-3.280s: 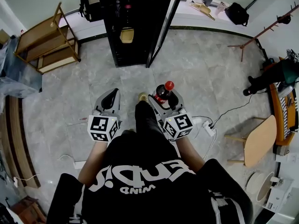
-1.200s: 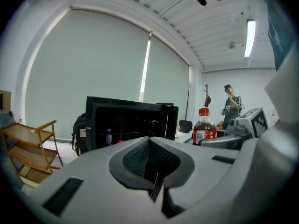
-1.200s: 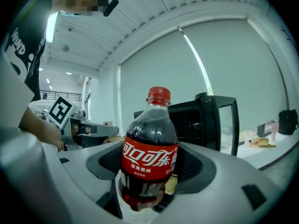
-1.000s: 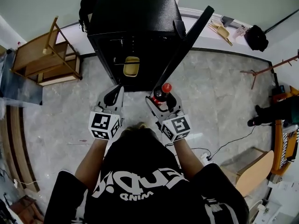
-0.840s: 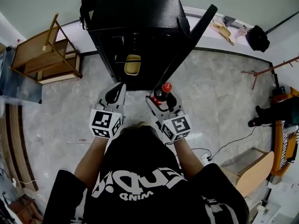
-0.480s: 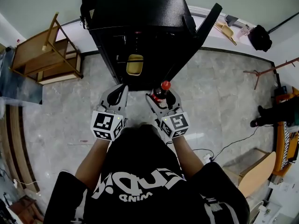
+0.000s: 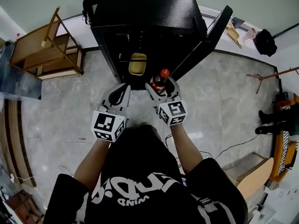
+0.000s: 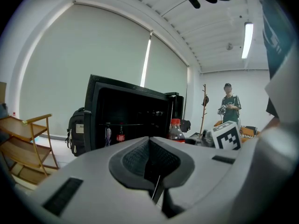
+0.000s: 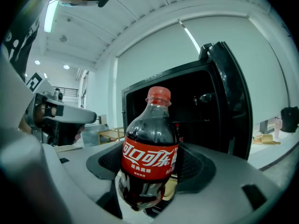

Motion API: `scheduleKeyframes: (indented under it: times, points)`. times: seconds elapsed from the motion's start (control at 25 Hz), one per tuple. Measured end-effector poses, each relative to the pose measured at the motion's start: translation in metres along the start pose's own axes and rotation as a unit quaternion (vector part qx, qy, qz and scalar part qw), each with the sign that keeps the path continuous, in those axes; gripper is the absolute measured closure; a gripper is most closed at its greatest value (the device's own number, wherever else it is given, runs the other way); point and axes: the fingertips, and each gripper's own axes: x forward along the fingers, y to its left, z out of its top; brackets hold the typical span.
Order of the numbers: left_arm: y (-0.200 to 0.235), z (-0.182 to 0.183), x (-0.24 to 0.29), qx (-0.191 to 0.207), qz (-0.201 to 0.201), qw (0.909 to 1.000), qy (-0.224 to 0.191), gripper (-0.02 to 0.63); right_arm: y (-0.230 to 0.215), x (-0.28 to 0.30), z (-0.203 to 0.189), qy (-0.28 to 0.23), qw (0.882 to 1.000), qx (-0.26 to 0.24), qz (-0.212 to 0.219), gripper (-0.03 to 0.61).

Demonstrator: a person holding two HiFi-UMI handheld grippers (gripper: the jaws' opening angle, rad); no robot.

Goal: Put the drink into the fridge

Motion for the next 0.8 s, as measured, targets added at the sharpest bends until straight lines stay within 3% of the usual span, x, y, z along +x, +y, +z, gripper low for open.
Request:
scheduleKeyframes:
  times: [0.8]
  points:
    - [0.033, -0.062, 0.041, -0.013, 0.005, 0.9998, 0.012, 0.606, -0.055, 0.118, -0.067, 0.02, 0.999, -0.042, -0.008, 0.237]
